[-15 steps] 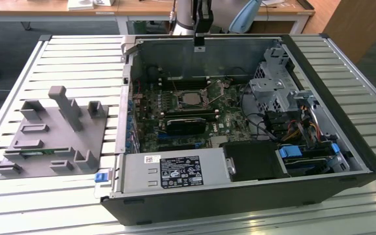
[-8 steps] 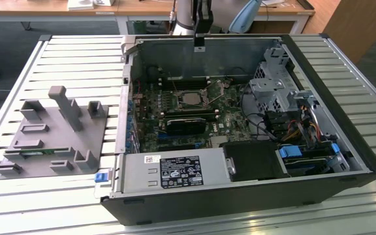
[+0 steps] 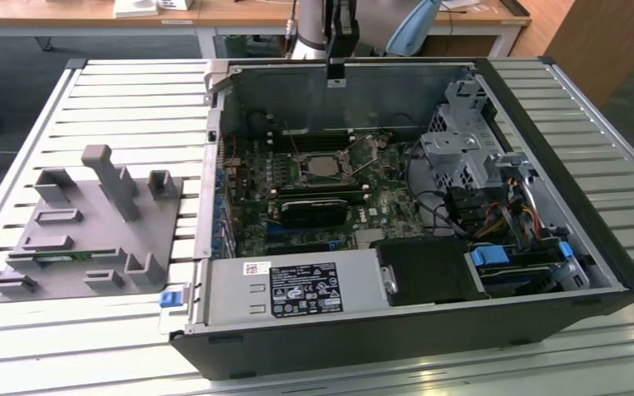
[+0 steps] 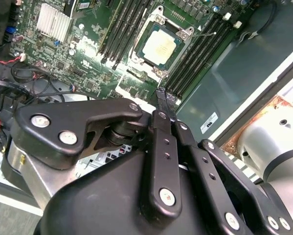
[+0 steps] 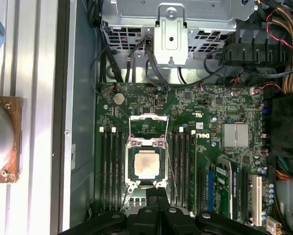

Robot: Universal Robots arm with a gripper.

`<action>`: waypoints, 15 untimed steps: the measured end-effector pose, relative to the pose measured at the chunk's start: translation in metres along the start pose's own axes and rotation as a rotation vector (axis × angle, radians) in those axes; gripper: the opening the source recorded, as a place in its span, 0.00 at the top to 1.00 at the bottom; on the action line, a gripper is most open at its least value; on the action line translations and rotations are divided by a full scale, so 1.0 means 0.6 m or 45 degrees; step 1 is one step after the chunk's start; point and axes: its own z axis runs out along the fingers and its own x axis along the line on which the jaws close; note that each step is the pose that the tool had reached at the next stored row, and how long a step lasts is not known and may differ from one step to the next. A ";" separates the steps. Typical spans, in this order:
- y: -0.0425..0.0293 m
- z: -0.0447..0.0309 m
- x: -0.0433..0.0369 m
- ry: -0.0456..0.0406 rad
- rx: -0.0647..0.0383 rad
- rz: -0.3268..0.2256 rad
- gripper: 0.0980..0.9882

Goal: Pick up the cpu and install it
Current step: 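Close the cpu cover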

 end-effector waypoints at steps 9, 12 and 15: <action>0.000 0.010 0.000 0.000 0.000 0.000 0.99; -0.001 0.010 0.000 0.000 0.000 0.000 0.99; -0.001 0.011 0.000 0.000 0.000 0.000 0.99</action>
